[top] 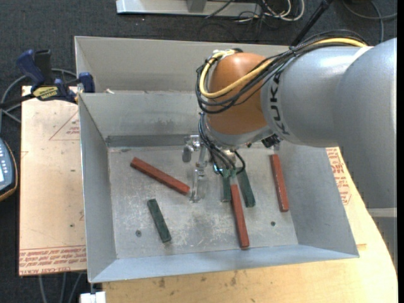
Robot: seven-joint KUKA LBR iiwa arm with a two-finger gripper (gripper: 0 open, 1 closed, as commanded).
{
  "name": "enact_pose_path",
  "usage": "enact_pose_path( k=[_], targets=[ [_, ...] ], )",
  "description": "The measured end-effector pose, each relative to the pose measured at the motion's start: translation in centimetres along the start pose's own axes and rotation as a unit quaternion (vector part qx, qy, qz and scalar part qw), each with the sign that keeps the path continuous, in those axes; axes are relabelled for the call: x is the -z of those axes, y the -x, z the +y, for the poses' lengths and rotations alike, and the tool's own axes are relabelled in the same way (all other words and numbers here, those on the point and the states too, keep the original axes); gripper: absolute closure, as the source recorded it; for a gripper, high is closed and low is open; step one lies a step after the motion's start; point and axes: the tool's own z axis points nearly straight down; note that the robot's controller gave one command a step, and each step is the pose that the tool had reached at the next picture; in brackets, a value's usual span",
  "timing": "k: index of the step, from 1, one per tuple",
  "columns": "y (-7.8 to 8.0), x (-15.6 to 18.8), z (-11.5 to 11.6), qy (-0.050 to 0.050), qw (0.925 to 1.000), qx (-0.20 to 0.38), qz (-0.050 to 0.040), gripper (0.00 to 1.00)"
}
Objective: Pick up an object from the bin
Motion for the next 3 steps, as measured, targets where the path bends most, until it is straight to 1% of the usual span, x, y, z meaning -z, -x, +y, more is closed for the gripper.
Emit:
enact_pose_path(
  k=[1, 2, 3],
  targets=[
    [0.0, -6.4, 3.1, 0.001, 1.0000, -0.010, -0.0008, 0.00],
    [0.3, -2.9, 3.1, 0.001, 0.9986, -0.052, -0.0051, 0.00],
    [0.2, -3.0, 2.8, 0.001, 0.9979, -0.064, -0.0040, 0.00]
  ],
)
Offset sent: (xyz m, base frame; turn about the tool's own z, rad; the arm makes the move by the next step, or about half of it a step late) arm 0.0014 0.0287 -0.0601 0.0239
